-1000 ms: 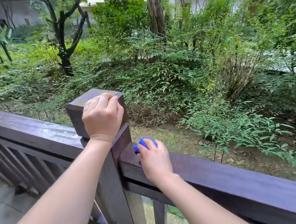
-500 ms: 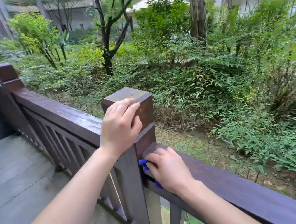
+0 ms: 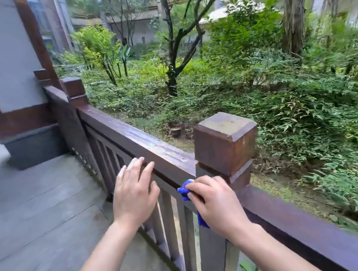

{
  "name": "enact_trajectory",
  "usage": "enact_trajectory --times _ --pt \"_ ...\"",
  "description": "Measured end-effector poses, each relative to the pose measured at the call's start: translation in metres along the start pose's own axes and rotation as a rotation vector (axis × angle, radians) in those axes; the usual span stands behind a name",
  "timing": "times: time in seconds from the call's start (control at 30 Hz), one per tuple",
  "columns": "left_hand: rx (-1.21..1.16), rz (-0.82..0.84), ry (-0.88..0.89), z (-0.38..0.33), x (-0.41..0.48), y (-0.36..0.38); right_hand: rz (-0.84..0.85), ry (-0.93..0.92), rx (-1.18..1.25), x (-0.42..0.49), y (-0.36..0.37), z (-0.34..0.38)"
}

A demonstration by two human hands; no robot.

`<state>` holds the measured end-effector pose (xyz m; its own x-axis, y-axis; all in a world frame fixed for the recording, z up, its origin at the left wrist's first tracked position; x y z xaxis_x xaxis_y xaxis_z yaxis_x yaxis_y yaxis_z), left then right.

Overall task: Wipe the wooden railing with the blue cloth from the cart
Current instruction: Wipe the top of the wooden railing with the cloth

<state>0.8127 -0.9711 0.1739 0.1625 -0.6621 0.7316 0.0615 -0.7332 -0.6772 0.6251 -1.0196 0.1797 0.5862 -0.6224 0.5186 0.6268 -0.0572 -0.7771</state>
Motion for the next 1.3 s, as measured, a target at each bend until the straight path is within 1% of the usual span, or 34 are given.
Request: enact_trajectory --times 0.27,0.47,0.7,0.83,0.93,1.0,1.07,1.13,1.23,1.27,1.3 --pt "-0.004 0.084 0.004 0.131 0.012 0.005 -0.028 0.114 0.015 0.08 0.079 0.046" --pt "-0.073 0.143 0.041 0.179 0.039 0.034 -0.076 0.238 0.017 0.13 0.11 0.041" --pt "-0.175 0.25 0.089 0.188 0.083 0.116 -0.181 0.349 -0.078 0.164 0.124 -0.011" --pt "-0.202 0.274 0.116 0.187 0.116 0.168 -0.305 0.416 -0.13 0.18 0.126 -0.053" --pt "-0.213 0.286 0.16 0.185 0.139 0.204 -0.344 0.489 -0.199 0.186 0.133 -0.079" --pt "-0.22 0.303 0.174 0.184 0.153 0.226 -0.319 0.54 -0.269 0.184 0.14 -0.092" --pt "-0.238 0.347 0.185 0.181 0.167 0.249 -0.246 0.586 -0.348 0.179 0.148 -0.102" --pt "-0.265 0.38 0.217 0.176 0.18 0.269 -0.173 0.578 -0.401 0.174 0.155 -0.105" --pt "-0.312 0.424 0.308 0.166 0.193 0.292 -0.093 0.488 -0.493 0.165 0.16 -0.102" --pt "-0.333 0.436 0.336 0.163 0.194 0.297 -0.084 0.497 -0.519 0.162 0.156 -0.104" --pt "-0.354 0.439 0.354 0.163 0.194 0.301 -0.087 0.554 -0.531 0.158 0.15 -0.11"
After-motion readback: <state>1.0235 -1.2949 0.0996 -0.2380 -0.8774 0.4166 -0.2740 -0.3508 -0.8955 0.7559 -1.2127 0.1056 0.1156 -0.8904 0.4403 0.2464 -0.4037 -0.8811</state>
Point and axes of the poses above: each hand's wrist, its own x-axis towards the middle knuckle, its own y-axis out of the palm, z = x × y, the point moved 8 cm from there along x, towards the middle knuckle, and after that the axes turned 1 degree about z, right-handed, at the moved point
